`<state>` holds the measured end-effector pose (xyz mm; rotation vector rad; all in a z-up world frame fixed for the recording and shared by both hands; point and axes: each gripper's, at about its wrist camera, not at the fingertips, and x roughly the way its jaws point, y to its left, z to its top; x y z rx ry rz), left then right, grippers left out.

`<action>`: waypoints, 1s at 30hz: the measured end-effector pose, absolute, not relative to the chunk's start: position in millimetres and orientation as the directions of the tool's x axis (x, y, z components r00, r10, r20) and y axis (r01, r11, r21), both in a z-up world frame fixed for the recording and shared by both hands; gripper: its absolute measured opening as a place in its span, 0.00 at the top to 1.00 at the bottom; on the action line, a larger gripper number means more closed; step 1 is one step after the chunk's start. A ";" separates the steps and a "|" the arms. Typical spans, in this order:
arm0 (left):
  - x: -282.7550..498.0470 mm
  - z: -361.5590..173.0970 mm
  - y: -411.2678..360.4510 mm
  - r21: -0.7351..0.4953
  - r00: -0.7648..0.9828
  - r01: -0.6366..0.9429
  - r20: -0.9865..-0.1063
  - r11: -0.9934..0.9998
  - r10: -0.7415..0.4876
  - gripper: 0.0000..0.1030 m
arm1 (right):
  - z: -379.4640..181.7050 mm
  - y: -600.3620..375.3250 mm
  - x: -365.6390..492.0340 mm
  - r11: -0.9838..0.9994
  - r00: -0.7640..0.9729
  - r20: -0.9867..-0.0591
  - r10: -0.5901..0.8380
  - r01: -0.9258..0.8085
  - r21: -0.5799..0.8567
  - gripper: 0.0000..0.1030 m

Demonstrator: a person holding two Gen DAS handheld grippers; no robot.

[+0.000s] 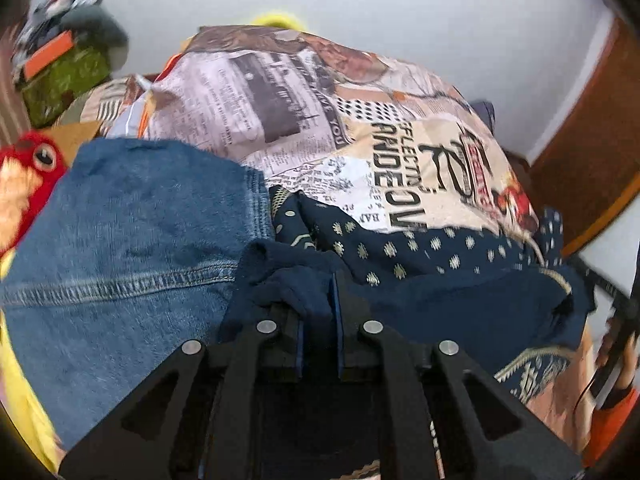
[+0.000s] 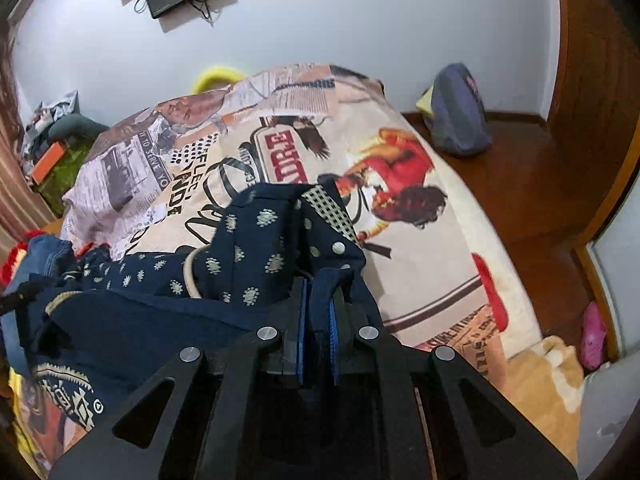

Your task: Fold large clothes

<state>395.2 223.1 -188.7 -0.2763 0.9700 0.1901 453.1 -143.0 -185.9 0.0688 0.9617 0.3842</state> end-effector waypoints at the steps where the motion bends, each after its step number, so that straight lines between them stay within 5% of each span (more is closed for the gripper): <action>1: 394.9 -186.4 220.1 -0.136 0.549 -0.268 -0.835 0.954 0.035 0.86 | -182.1 -148.7 453.0 0.927 0.501 -0.786 0.362 -0.281 0.248 0.91; 9: 379.6 -140.0 203.8 -0.175 0.591 -0.192 -0.806 0.966 -0.029 0.69 | -128.2 -172.6 438.0 0.948 0.624 -0.716 0.314 -0.245 0.203 0.72; 14: 365.5 -114.9 199.5 -0.179 0.666 -0.187 -0.746 0.966 -0.009 0.42 | -105.5 -165.7 408.4 0.913 0.595 -0.702 0.391 -0.348 0.214 0.70; 23: 350.3 -102.0 192.0 -0.149 0.660 -0.165 -0.752 0.975 -0.003 0.42 | -121.8 -119.8 360.6 0.848 0.508 -0.756 0.414 -0.518 0.116 0.66; 30: 348.0 -161.6 128.0 -0.134 0.543 0.009 -0.831 0.991 -0.118 0.42 | -154.7 -99.2 361.4 0.829 0.428 -0.804 0.413 -0.541 0.138 0.65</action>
